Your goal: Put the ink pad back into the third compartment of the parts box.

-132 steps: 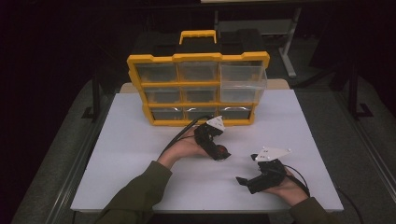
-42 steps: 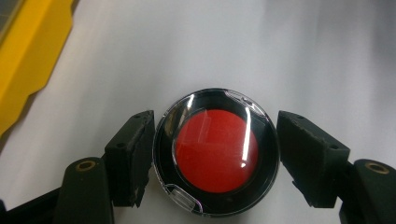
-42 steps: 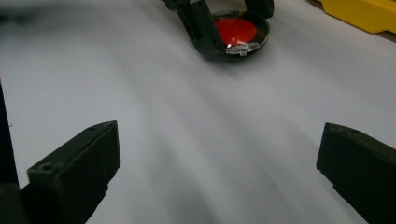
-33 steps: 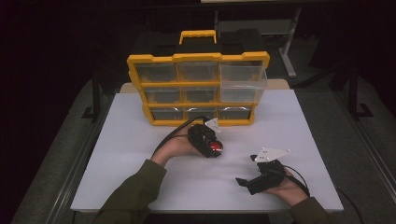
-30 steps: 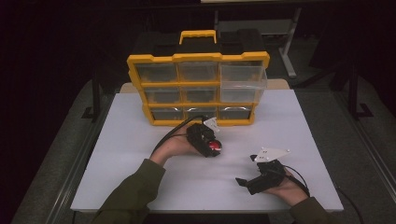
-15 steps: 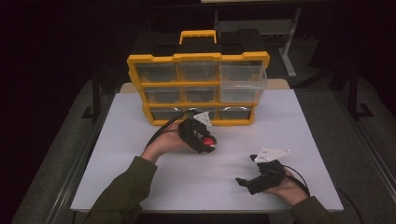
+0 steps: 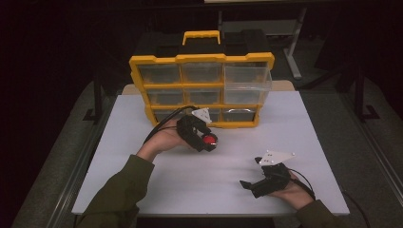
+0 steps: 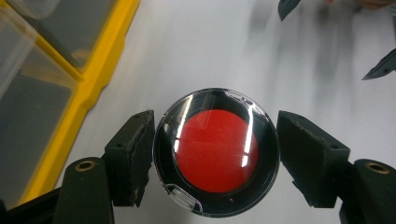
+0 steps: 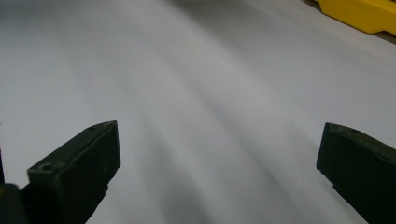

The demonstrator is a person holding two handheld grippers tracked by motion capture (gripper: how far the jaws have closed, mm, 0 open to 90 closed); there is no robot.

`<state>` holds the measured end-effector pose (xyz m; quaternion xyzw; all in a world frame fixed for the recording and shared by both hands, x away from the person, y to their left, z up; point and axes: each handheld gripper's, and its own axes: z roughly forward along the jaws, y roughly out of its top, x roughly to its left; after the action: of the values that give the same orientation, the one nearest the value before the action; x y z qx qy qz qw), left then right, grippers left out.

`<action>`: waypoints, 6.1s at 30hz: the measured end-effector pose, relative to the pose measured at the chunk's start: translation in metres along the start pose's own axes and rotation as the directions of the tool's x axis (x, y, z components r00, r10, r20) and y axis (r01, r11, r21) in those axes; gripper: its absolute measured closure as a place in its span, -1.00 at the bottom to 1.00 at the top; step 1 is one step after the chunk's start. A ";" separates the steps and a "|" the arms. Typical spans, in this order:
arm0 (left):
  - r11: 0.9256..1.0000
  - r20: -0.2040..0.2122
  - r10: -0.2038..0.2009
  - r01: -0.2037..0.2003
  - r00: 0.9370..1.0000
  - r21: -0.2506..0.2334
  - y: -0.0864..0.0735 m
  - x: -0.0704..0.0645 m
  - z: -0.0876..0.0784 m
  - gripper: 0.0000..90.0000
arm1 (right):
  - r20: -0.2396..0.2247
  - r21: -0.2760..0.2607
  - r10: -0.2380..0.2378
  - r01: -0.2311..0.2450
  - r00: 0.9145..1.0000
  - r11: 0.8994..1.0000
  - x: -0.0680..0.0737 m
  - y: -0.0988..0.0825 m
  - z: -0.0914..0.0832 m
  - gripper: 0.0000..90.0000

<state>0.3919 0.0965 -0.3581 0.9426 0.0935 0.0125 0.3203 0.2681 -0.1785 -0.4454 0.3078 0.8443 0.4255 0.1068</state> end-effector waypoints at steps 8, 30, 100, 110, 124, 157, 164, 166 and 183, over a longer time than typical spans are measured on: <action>1.000 -0.005 0.012 -0.012 1.000 -0.008 0.007 0.001 -0.017 -0.34 | -0.001 0.001 0.001 -0.001 1.000 1.000 0.000 -0.001 0.000 -1.00; 0.999 0.017 0.029 -0.028 0.999 -0.040 0.042 0.006 -0.069 -0.34 | 0.001 -0.002 0.002 -0.002 1.000 1.000 0.000 -0.001 -0.001 -1.00; 0.988 -0.015 0.087 -0.089 0.996 -0.127 0.194 0.041 -0.109 -0.36 | -0.009 -0.014 0.016 -0.016 1.000 1.000 -0.002 -0.005 -0.005 -1.00; 0.981 -0.037 0.054 -0.060 0.998 -0.187 0.167 0.039 -0.131 -0.52 | -0.008 -0.013 0.019 -0.020 1.000 1.000 -0.002 -0.005 -0.006 -1.00; 0.974 -0.072 0.008 -0.024 0.997 -0.226 0.108 0.025 -0.156 -0.63 | 0.001 -0.003 0.020 -0.020 1.000 1.000 -0.003 -0.005 -0.004 -1.00; 0.949 -0.171 -0.132 0.075 0.976 -0.305 -0.054 -0.017 -0.111 -0.82 | 0.003 0.007 0.020 -0.020 1.000 1.000 -0.003 -0.006 -0.002 -1.00; 0.945 -0.194 -0.172 0.107 0.966 -0.308 -0.089 -0.027 -0.094 -0.91 | 0.004 0.009 0.018 -0.019 1.000 1.000 -0.003 -0.006 -0.001 -1.00; 0.944 -0.197 -0.180 0.112 0.964 -0.312 -0.097 -0.031 -0.090 -0.95 | 0.005 0.009 0.019 -0.019 1.000 1.000 -0.003 -0.006 -0.001 -1.00; 0.918 -0.196 -0.258 0.177 0.946 -0.355 -0.153 -0.057 -0.063 -1.00 | 0.009 0.010 0.018 -0.018 1.000 1.000 -0.003 -0.006 -0.002 -1.00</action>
<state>0.3054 0.2431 -0.3987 0.8502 0.2330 0.1055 0.4602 0.2671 -0.1839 -0.4493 0.3178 0.8431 0.4209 0.1053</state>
